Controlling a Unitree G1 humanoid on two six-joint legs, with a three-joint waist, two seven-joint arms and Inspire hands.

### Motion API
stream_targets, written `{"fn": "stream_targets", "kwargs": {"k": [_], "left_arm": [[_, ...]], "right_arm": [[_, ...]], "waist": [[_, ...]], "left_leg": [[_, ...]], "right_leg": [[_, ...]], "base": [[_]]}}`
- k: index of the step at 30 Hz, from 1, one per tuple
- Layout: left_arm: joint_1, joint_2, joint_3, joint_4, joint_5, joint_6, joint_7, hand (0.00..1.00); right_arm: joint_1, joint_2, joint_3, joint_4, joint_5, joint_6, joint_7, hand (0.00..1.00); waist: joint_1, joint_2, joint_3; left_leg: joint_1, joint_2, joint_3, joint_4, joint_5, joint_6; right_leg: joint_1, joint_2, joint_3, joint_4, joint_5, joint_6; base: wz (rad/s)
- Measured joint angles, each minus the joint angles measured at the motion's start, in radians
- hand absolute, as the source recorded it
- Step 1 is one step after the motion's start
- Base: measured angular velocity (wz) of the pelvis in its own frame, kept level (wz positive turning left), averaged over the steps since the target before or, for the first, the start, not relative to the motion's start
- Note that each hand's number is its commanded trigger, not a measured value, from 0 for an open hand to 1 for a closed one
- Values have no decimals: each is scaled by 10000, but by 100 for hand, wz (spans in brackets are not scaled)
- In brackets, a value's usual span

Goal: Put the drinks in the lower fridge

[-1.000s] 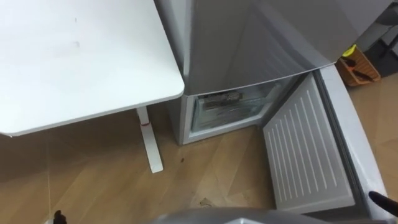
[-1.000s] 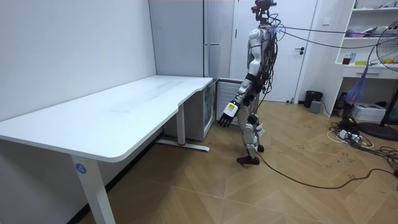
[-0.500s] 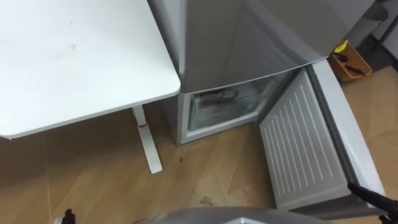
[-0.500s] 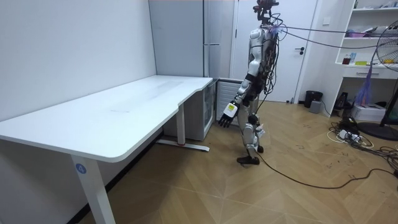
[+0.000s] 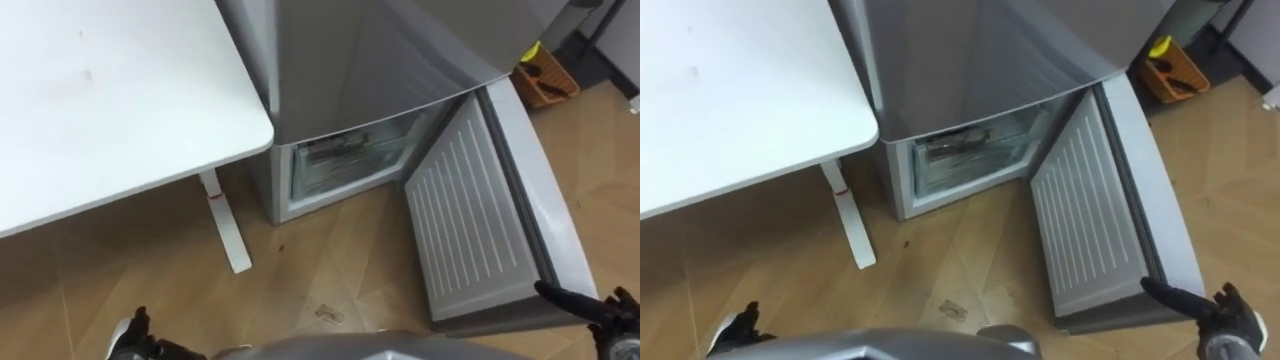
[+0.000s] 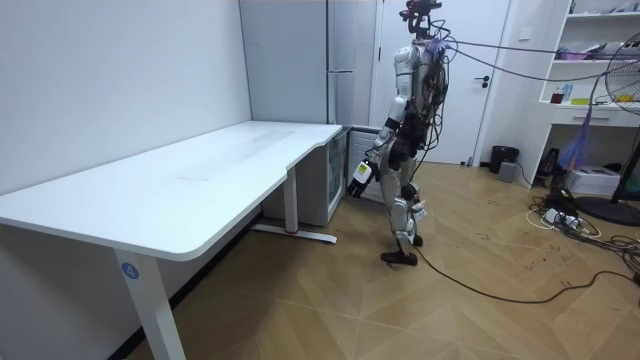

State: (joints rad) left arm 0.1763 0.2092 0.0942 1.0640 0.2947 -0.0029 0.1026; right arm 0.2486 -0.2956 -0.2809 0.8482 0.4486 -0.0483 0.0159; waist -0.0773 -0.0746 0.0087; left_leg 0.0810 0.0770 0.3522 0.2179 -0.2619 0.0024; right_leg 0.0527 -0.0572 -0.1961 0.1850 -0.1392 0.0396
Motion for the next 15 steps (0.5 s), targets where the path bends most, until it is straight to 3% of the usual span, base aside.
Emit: {"fn": "stream_targets", "kwargs": {"k": [1, 6, 11, 14, 15], "left_arm": [[-16, -36, -208, -52, 12, -3, -6, 0], [-154, -193, -675, -44, 31, -1, -3, 0], [-281, -237, -1314, -546, 266, 193, -175, 0], [-284, -389, -1427, -630, 257, 284, -273, 0], [-325, -429, -1603, -643, 241, 276, -324, 0]], "right_arm": [[203, 183, 305, -291, 163, -158, -6, 0], [852, 949, 939, -1599, 201, -246, 207, 0], [515, 886, 3456, -2362, 277, -115, 1560, 0], [4, 892, 4206, -2367, 349, -20, 2558, 0], [-321, 938, 4573, -2368, 354, 57, 2973, 0]], "waist": [[2, 15, 5], [13, 186, -10], [328, 539, -19], [504, 684, -51], [529, 691, -40]], "left_leg": [[-4, 19, -50, 1, 10, -11], [-26, -8, -579, 12, 21, -6], [-527, -54, -1198, 71, 243, -21], [-538, -102, -1293, 32, 342, -56], [-574, -178, -1425, 20, 404, -58]], "right_leg": [[-13, 40, -48, -24, 52, -36], [-43, 146, -78, -21, 146, -143], [-342, 166, -359, -18, 220, -225], [-327, 167, -549, -19, 215, -232], [-313, 126, -625, -20, 135, -321]], "base": [[-22], [-12], [22], [18], [29]]}}
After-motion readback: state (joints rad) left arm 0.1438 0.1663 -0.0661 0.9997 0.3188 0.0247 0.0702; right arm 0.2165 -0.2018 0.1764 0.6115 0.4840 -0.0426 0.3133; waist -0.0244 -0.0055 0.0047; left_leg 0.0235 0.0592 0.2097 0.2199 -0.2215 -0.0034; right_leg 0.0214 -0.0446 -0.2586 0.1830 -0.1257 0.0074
